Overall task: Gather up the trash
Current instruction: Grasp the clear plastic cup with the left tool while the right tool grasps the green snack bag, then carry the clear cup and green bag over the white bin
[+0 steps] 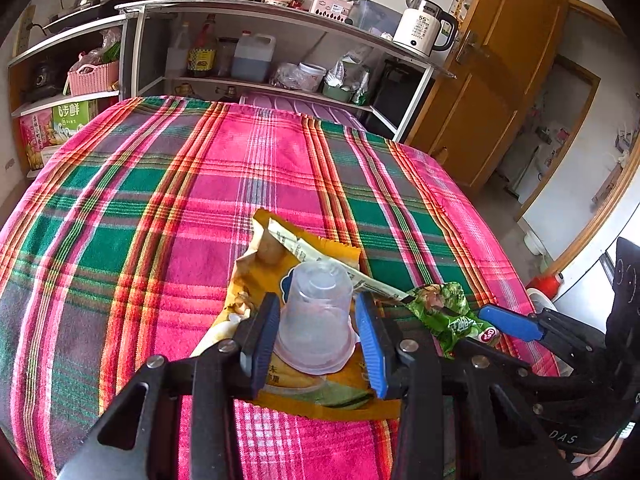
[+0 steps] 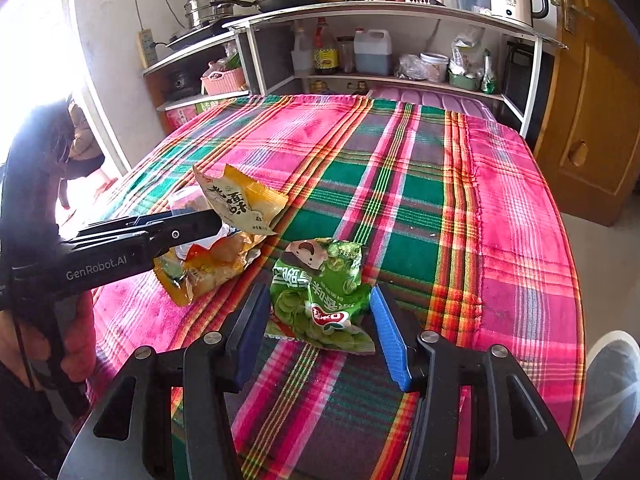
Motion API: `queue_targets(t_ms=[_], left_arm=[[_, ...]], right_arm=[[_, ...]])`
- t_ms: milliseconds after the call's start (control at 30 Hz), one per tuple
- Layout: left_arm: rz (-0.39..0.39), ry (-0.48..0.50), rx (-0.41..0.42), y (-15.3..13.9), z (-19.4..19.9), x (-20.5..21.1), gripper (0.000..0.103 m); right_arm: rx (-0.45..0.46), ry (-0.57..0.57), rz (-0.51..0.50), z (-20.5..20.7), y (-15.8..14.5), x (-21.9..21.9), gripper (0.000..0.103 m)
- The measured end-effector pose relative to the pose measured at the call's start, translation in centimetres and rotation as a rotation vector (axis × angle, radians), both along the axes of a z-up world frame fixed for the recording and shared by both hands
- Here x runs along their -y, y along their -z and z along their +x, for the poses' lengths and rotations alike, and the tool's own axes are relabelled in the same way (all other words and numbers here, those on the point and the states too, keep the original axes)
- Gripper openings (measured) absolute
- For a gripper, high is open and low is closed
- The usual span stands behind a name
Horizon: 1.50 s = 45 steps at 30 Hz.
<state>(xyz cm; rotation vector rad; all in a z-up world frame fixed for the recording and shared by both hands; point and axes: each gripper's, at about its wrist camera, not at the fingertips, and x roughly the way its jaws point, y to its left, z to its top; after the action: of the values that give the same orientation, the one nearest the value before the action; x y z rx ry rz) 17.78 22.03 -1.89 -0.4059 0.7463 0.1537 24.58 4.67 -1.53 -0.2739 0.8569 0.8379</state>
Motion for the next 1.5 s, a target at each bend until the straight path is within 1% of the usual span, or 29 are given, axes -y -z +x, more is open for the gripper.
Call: queue_targets(t_ms=[33,67,100,133,167,200,233,300,367,400,433,667,1000,1200,1500], left_arm=[[0.0,0.001,0.001,0.0,0.0,0.0,0.033],[0.003,0.003,0.004,-0.1,-0.1,0.1,0.031],[0.006,0.005,0.008,-0.1,-0.2,0.2,0.031],[0.012,0.005,0.011,-0.2,-0.3,0.3,0.031],[0.015,0.008,0.013,-0.3,-0.3,0.4,0.031],[0.018,0.01,0.015,-0.3,-0.4,0.4,0.031],[0.02,0.011,0.016,-0.4,-0.5,0.5,0.031],[0.023,0.014,0.018,-0.4,-0.7,0.8,0.031],[0.023,0.016,0.02,-0.5,-1.0,1.0,0.031],[0.022,0.018,0.021,-0.6,-1.1,1.1,0.031],[0.022,0.019,0.022,-0.6,-1.2,1.2,0.031],[0.028,0.034,0.054,-1.7,-2.7,2.2,0.031],[0.034,0.069,0.096,-3.5,-4.7,4.9,0.031],[0.04,0.117,0.116,-4.4,-5.2,7.3,0.031],[0.045,0.198,0.134,-5.6,-4.6,11.6,0.031]], right_arm=[[-0.005,-0.003,0.002,0.0,0.0,0.0,0.048],[-0.012,-0.009,0.007,-0.1,0.1,0.0,0.043],[-0.015,-0.013,0.008,-0.2,0.0,0.0,0.039],[-0.007,-0.015,0.006,-0.4,0.0,0.0,0.036],[0.005,-0.016,0.002,-0.5,-0.2,0.0,0.03],[0.018,-0.015,-0.002,-0.7,-0.3,0.1,0.021],[0.021,-0.013,-0.006,-0.7,-0.4,0.1,0.015],[0.005,-0.019,-0.004,-0.8,-0.2,0.3,0.013],[0.009,-0.019,-0.008,-1.0,-0.1,0.5,0.011],[0.009,-0.018,-0.005,-1.1,-0.1,0.6,0.006],[0.011,-0.017,-0.002,-1.3,-0.2,0.7,0.004],[0.022,-0.002,0.026,-2.1,-1.2,2.4,0.004],[0.042,0.048,0.07,-3.8,-3.0,6.3,0.004],[0.051,0.102,0.088,-4.3,-3.7,9.2,0.004],[0.062,0.179,0.104,-5.0,-4.4,13.5,0.004]])
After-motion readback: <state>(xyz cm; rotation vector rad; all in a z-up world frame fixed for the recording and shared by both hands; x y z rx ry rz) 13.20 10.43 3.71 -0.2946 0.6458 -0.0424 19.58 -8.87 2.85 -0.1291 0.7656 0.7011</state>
